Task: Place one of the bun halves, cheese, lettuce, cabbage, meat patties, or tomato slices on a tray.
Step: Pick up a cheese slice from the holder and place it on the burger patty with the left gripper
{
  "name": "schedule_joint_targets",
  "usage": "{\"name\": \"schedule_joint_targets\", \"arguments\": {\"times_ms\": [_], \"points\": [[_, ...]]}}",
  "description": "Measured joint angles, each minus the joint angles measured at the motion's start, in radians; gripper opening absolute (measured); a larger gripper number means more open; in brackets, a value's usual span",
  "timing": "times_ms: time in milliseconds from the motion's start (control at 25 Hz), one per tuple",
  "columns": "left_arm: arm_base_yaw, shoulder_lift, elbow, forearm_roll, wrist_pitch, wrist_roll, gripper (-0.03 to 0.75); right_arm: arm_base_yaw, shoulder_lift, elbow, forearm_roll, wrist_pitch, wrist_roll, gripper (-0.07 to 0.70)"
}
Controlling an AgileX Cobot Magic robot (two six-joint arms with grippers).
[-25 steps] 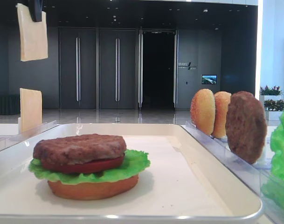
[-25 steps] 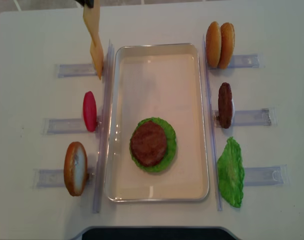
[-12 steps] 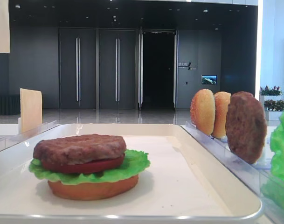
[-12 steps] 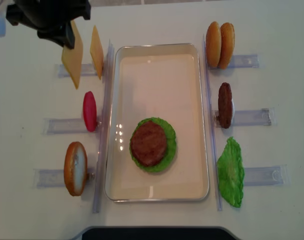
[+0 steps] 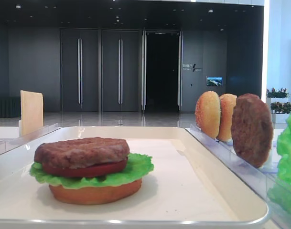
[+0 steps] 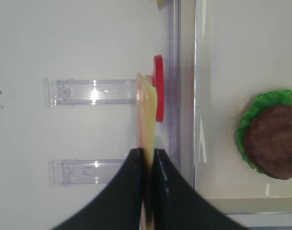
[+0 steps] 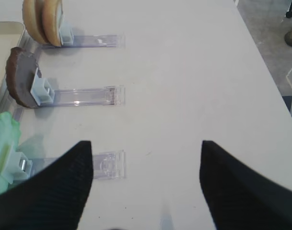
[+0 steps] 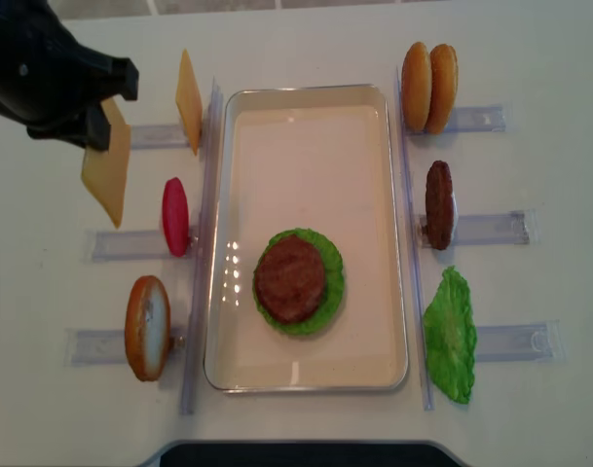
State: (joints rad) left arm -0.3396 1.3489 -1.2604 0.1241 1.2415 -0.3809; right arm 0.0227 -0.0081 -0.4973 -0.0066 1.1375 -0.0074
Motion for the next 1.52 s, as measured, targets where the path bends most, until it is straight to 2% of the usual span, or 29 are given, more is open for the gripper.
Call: {"name": "schedule_joint_targets", "arguments": {"times_ms": [560, 680, 800, 960, 1280, 1520], "points": [[0.000, -0.003, 0.056, -0.030, -0.003, -0.005, 0.022, 0.000, 0.000, 0.000, 0.000, 0.000, 0.000, 0.482], [0.000, -0.003, 0.091, -0.080, -0.039, 0.024, 0.022, 0.000, 0.000, 0.000, 0.000, 0.000, 0.000, 0.482], [0.000, -0.003, 0.118, -0.156, -0.100, 0.071, 0.022, 0.000, 0.000, 0.000, 0.000, 0.000, 0.000, 0.482], [0.000, -0.003, 0.122, -0.329, -0.163, 0.188, 0.022, 0.000, 0.000, 0.000, 0.000, 0.000, 0.000, 0.482], [0.000, -0.003, 0.122, -0.672, -0.170, 0.455, 0.022, 0.000, 0.000, 0.000, 0.000, 0.000, 0.000, 0.482], [0.000, -0.003, 0.122, -0.820, -0.171, 0.538, 0.022, 0.000, 0.000, 0.000, 0.000, 0.000, 0.000, 0.482]]}}
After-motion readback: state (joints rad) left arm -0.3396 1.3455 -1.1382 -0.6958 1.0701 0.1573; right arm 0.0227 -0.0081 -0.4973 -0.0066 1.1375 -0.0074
